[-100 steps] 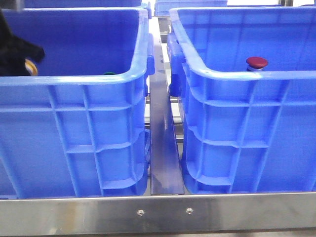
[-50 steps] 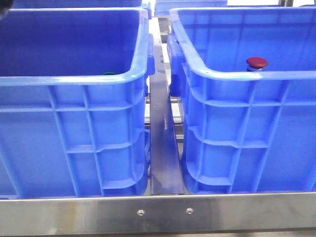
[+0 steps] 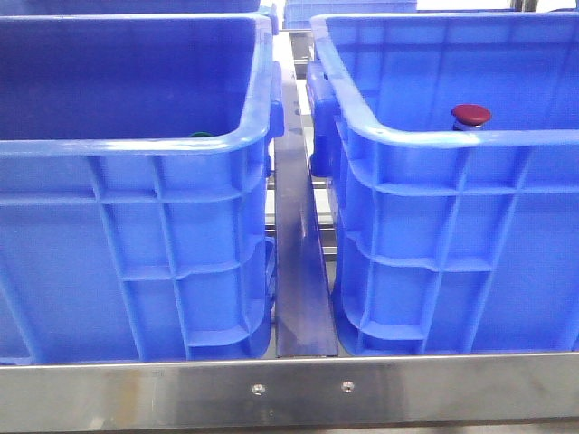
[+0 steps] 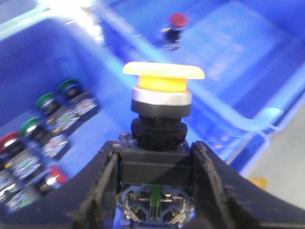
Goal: Pick red and yellow buttons and place in box
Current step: 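Lift the yellow-capped button out of the bin with the left gripper, then grasp the yellow cap with the right gripper and open the left gripper, then lower the yellow button into the other bin and open the right gripper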
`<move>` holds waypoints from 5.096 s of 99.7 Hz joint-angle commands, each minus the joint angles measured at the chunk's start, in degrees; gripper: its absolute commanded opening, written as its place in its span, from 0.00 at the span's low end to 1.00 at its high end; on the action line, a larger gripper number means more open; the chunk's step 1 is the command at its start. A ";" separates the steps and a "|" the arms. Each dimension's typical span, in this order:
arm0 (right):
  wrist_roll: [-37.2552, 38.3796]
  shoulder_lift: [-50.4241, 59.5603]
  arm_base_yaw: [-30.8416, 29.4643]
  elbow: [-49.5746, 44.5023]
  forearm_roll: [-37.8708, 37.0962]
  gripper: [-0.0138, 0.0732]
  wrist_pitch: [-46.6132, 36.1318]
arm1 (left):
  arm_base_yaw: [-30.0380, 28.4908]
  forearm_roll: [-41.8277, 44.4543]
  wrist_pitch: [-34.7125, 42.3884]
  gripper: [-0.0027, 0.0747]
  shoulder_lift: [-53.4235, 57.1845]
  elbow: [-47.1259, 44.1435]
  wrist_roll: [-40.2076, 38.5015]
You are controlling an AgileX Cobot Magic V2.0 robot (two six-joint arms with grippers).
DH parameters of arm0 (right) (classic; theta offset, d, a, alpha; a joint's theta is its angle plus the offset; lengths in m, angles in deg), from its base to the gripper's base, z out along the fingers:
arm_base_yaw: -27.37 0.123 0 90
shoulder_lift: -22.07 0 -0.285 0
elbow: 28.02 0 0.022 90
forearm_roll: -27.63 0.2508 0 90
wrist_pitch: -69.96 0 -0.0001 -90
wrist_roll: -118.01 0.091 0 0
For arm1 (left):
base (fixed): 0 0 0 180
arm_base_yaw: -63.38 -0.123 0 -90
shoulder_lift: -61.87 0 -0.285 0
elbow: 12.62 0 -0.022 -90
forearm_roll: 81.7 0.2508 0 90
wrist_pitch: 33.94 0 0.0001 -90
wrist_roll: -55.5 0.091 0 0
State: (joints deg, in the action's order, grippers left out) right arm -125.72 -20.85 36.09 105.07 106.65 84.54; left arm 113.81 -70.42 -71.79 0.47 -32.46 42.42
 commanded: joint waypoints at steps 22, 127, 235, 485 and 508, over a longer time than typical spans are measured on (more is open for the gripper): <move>-0.65 -5.63 -0.25 4.10 14.93 0.89 23.02 | 1.89 0.73 5.31 0.01 -0.02 1.49 0.14; -5.75 -41.83 22.49 29.59 19.28 0.79 34.81 | 1.89 0.50 5.44 0.01 -0.30 1.49 0.14; -8.74 -38.69 8.31 29.40 17.72 0.39 27.67 | -10.69 10.01 3.45 0.87 3.25 -0.66 -11.11; -13.42 -65.11 -12.04 31.49 3.41 0.40 -17.32 | -25.80 22.63 0.27 0.01 41.52 -23.85 -23.94; -13.42 -64.16 -12.04 31.49 3.46 0.71 -17.14 | -25.80 22.63 0.27 0.01 41.52 -23.85 -23.94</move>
State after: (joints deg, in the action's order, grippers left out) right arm -138.65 -87.52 24.46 135.87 110.46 67.24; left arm 88.20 -49.31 -75.03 42.54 -57.66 18.92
